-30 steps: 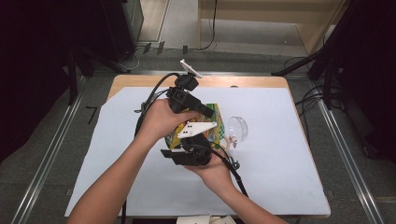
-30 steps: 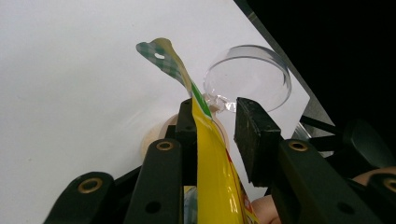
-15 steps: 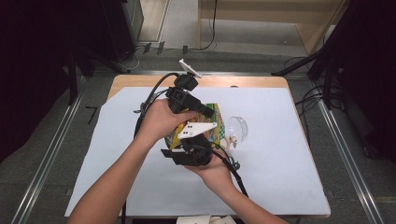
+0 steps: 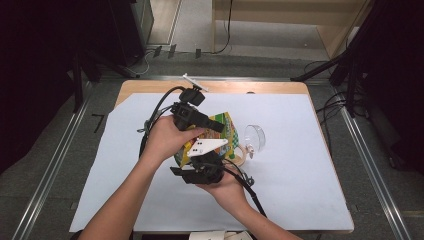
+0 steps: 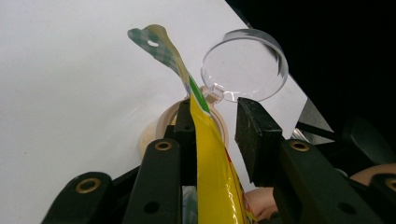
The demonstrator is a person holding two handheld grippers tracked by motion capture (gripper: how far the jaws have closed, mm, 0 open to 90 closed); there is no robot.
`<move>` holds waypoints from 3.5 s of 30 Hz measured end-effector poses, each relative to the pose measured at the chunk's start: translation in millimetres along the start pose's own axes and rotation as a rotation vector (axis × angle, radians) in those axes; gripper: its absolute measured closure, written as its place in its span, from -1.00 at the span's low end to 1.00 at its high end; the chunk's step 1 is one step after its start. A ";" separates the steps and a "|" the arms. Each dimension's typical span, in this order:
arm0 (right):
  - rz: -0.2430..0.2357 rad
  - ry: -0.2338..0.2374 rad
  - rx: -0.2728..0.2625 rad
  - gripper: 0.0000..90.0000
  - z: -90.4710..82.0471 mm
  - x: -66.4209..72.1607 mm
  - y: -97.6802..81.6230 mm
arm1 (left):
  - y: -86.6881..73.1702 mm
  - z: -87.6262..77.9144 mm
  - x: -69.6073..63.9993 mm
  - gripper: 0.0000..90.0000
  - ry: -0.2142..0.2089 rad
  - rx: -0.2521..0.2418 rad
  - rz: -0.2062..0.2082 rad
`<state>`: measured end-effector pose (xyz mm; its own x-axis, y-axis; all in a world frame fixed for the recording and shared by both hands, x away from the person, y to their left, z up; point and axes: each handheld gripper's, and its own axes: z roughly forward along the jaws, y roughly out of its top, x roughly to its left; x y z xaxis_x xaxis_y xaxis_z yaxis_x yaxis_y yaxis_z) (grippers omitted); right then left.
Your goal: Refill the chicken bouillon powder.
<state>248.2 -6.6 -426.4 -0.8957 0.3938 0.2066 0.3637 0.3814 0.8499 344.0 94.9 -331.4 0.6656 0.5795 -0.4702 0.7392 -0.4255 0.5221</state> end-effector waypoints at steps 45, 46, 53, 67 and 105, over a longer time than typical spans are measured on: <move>-0.012 0.013 0.016 0.05 11.9 6.4 -34.4 | -33.1 -19.9 14.6 0.91 -0.056 0.042 0.051; -0.011 0.014 0.017 0.05 11.5 6.7 -34.7 | -33.6 -20.8 14.7 0.91 -0.056 0.040 0.055; -0.025 0.006 0.017 0.05 12.3 6.2 -36.9 | -35.9 -23.3 17.7 0.93 -0.069 0.042 0.059; -0.010 -0.010 0.017 0.05 11.6 0.5 -40.6 | -39.1 -18.0 30.2 0.92 -0.091 0.049 -0.004; -0.024 0.027 -0.004 0.11 10.9 -0.6 -42.2 | -39.7 -23.4 36.8 0.97 -0.197 0.009 0.059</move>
<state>236.2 -13.8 -467.7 -0.9107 0.3620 0.1989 0.3411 0.3874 0.8565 336.7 149.4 -352.8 0.7147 0.4066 -0.5691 0.6983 -0.4613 0.5473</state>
